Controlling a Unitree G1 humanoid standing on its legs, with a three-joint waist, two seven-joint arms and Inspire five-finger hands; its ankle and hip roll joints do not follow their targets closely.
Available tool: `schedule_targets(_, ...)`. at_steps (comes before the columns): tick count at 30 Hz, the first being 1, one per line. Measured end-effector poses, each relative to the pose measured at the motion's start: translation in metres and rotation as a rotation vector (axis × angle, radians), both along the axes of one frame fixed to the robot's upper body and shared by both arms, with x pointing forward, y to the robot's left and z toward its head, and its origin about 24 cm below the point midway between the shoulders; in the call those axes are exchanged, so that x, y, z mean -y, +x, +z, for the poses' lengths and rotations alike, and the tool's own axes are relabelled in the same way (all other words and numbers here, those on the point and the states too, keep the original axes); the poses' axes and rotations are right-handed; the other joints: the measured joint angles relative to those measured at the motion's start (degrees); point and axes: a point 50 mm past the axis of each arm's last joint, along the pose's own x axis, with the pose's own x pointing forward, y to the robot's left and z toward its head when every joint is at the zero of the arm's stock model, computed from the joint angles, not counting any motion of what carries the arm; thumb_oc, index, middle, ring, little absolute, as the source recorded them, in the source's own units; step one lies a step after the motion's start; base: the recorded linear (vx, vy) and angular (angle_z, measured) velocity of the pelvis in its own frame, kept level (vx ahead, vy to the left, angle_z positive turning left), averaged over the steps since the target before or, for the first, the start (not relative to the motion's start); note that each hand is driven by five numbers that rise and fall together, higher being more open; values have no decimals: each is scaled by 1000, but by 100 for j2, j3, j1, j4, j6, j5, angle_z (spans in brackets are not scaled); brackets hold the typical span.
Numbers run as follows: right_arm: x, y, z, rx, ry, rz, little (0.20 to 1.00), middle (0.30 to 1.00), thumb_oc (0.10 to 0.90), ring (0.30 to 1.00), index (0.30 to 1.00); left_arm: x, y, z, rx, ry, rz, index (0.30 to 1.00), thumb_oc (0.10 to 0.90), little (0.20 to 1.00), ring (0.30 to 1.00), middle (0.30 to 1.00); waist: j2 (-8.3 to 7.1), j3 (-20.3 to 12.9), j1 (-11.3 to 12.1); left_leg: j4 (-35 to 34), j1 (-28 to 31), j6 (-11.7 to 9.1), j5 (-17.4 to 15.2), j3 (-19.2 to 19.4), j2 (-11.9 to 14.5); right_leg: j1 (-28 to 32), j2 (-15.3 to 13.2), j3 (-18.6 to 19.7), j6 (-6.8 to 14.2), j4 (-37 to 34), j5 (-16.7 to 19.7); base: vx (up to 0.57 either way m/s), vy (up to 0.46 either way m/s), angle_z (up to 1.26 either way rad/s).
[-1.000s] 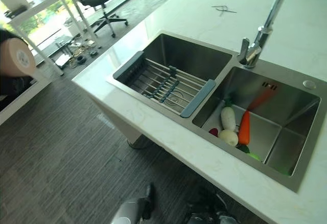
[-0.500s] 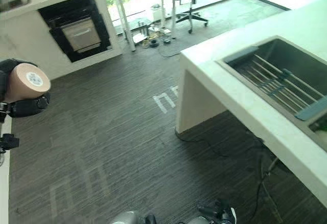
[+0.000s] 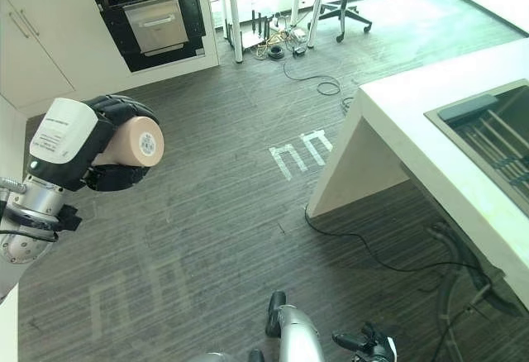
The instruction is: Place the dishes in the dishwasher.
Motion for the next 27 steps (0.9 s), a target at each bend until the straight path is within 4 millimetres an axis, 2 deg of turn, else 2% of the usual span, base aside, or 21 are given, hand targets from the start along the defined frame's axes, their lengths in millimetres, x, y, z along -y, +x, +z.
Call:
schedule_targets(1,5,3,1,-2,-13,-2,900,900,800,900,900,1,0,-1,-8,1,-3,300,400,300,300,300,72,9,-16,903,-382,-215,73,138,35,107,-67,139,-40,25,-185,275,-131,-6)
schedule_targets(2,8,6,2,3,-14,-8,900,900,800,900,900,3,-1,2,-13,37,-16,300,400,300,300,300,71,22,-69,2469,-1130,-499,340,342,265,131,-87,335,-29,73,-255,381,-73,-43)
schedule_targets(3,16,-1,1,-22,-25,-11,900,900,800,900,900,10,-6,11,-5,99,-68,300,400,300,300,300,73,30,209,4689,-2270,-625,609,494,1104,460,-135,615,-1,200,-526,419,8,-47)
schedule_targets(4,17,-2,2,-22,-32,-7,900,900,800,900,900,11,-7,13,-2,105,-76,300,400,300,300,300,49,31,240,4776,-2416,-610,637,457,1209,516,-183,663,36,225,-562,415,71,-61)
schedule_targets(5,18,-2,2,-23,-33,-7,900,900,800,900,900,11,-7,13,-1,105,-77,300,400,300,300,300,46,30,244,4779,-2436,-610,637,453,1217,524,-190,668,41,227,-570,237,84,-36)
schedule_targets(6,29,-1,9,-6,-93,50,900,900,800,900,900,16,-9,18,9,74,-120,300,400,300,300,300,-54,50,271,3582,-2854,-387,585,241,1298,740,-518,939,502,226,-721,287,132,-52)
schedule_targets(8,37,6,15,16,-131,92,900,900,800,900,900,14,-9,19,6,47,-125,300,400,300,300,300,-43,55,92,1442,-2681,-101,917,277,1259,1130,-708,1014,895,241,-841,520,286,-45)
schedule_targets(9,39,11,17,21,-146,111,900,900,800,900,900,14,-8,21,13,34,-134,300,400,300,300,300,-15,17,95,433,-2589,-51,1070,227,1135,1330,-793,1219,1024,102,-1010,846,468,-71)
schedule_targets(10,44,10,17,-9,-155,108,900,900,800,900,900,12,-6,18,22,-22,-129,300,400,300,300,300,163,8,247,-1032,-2589,-283,1459,-89,1053,1636,-794,1438,1225,-262,-944,720,385,-88)
schedule_targets(12,40,4,13,-34,-142,109,900,900,800,900,900,3,-8,3,-17,-70,-91,300,400,300,300,300,164,24,409,-633,-2886,-232,1563,-583,1326,2129,-821,1688,1326,-472,-1052,491,274,-100)
schedule_targets(14,42,-8,11,-66,-146,120,900,900,800,900,900,-2,-14,-16,-80,-96,-62,300,400,300,300,300,325,-112,567,-108,-2824,27,1184,-646,1668,2491,-796,1826,1601,-532,-1234,513,345,-104)
schedule_targets(15,39,-18,7,-105,-143,136,900,900,800,900,900,-5,-18,-26,-121,-70,-44,300,400,300,300,300,117,-188,582,427,-2837,-23,1623,-395,1426,2599,-1211,1940,1901,-263,-1499,569,415,-49)
schedule_targets(16,35,-18,5,-108,-131,136,900,900,800,900,900,-6,-18,-27,-128,-67,-38,300,400,300,300,300,32,-196,535,397,-2814,117,1539,-368,1250,2451,-1146,1936,1933,-86,-1601,607,429,-17)
schedule_targets(18,30,-19,2,-120,-108,123,900,900,800,900,900,-11,-18,-24,-137,-58,-16,300,400,300,300,300,-105,-185,589,253,-2588,344,1419,-239,887,2207,-967,1735,1761,18,-1662,505,366,9)
schedule_targets(20,14,-22,-3,-99,-61,103,900,900,800,900,900,-10,-19,-17,-103,-54,-32,300,400,300,300,300,-47,-205,430,477,-2302,681,1056,-293,578,2343,-1176,1670,1973,679,-1070,457,410,43)
schedule_targets(22,-6,-25,-9,-88,-15,112,900,900,800,900,900,-7,-21,-11,-79,-46,-48,300,400,300,300,300,-62,-196,416,581,-2051,896,797,-325,437,1727,-1277,1985,2161,2235,-326,340,286,31)
schedule_targets(23,-15,-25,-11,-79,7,125,900,900,800,900,900,-6,-21,-8,-74,-29,-53,300,400,300,300,300,-88,-182,409,653,-1924,881,716,-322,371,1313,-1283,2121,2338,3251,-24,284,198,8)
schedule_targets(24,-18,-22,-10,-50,16,116,900,900,800,900,900,-8,-21,-6,-82,-9,-48,300,400,300,300,300,21,-134,415,663,-1753,1113,459,-312,354,782,-1190,2093,2164,4072,11,346,155,-7)
schedule_targets(25,-13,-12,-4,-4,-2,122,900,900,800,900,900,-10,-21,0,-82,32,-39,300,400,300,300,300,67,-87,403,634,-1596,1025,458,-290,378,230,-1035,1953,1947,4531,-74,293,57,-21)
schedule_targets(26,-9,-4,1,26,-17,134,900,900,800,900,900,-12,-20,5,-76,45,-29,300,400,300,300,300,133,-55,364,513,-1468,997,428,-264,335,-351,-847,1760,1794,4558,-268,379,12,-25)
schedule_targets(27,-5,3,5,47,-34,156,900,900,800,900,900,-13,-18,7,-62,35,-22,300,400,300,300,300,231,12,303,295,-1321,942,457,-344,330,-791,-454,1638,1678,3993,-430,452,-94,10)
